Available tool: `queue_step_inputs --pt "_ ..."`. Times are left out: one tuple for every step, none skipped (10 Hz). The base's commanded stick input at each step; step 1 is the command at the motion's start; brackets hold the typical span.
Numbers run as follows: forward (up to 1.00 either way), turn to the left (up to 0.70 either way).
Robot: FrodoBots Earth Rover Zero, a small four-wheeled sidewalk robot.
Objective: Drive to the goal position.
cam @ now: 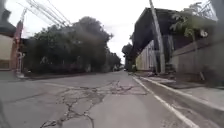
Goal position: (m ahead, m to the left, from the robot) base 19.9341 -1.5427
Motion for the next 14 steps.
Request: queue_step_inputs --pt "0.70 -0.14" --pt "0.70 -0.35" --pt "0.70 -0.35" --pt "0.70 -0.35" --pt "0.70 -0.35" --pt "0.70 -0.35" --pt "0.70 -0.35" --pt "0.70 -0.35" --pt "0.70 -0.35" --pt "0.70 -0.35" --pt "0.70 -0.35" --pt "0.70 -0.35" --pt "0.70 -0.35" --pt "0.70 -0.30"
